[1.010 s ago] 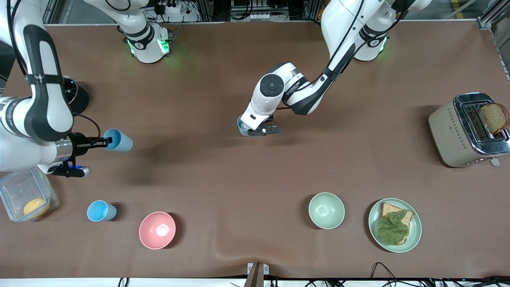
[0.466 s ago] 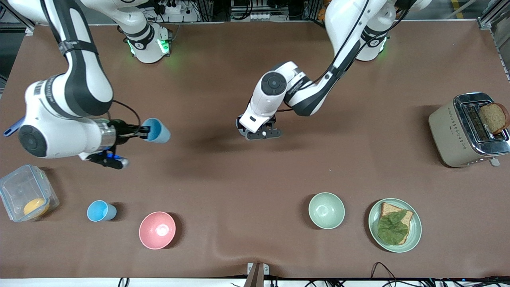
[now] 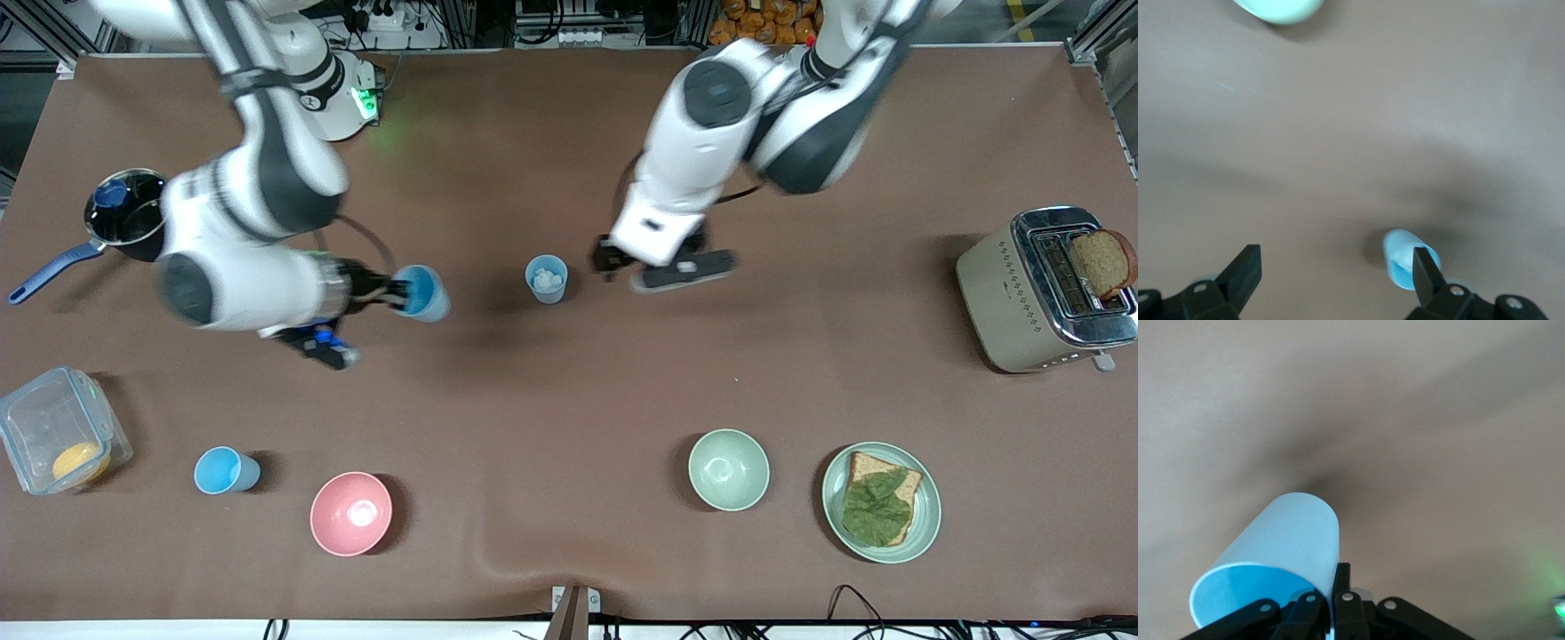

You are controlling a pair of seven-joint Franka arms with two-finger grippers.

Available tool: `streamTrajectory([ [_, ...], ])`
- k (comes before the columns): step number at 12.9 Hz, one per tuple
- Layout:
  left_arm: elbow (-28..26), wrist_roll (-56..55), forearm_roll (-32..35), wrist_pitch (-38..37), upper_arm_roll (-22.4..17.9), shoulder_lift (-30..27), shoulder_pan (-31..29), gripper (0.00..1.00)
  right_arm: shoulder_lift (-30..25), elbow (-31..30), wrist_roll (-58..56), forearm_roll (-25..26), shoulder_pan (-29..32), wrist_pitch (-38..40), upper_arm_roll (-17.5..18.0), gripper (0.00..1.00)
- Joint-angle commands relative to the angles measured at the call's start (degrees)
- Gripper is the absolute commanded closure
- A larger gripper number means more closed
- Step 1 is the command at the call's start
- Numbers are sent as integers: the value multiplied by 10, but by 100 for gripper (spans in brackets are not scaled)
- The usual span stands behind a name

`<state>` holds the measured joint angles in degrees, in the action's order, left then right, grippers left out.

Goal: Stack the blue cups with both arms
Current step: 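Lower the right cup onto the placed cup while the left gripper withdraws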

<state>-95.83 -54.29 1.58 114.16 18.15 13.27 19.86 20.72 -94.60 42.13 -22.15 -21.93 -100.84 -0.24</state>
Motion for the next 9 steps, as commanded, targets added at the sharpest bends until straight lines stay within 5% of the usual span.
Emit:
streamTrajectory([
  [1, -17, 99, 11, -63, 4, -60, -72, 0, 0, -41, 86, -8, -66, -78, -8, 100],
  [4, -2, 252, 11, -121, 4, -96, -166, 0, 21, -41, 179, -8, -133, -124, -8, 100],
  [9, 2, 320, 10, -165, 3, -146, -235, 0, 47, -42, 230, -8, -170, -138, -8, 100],
])
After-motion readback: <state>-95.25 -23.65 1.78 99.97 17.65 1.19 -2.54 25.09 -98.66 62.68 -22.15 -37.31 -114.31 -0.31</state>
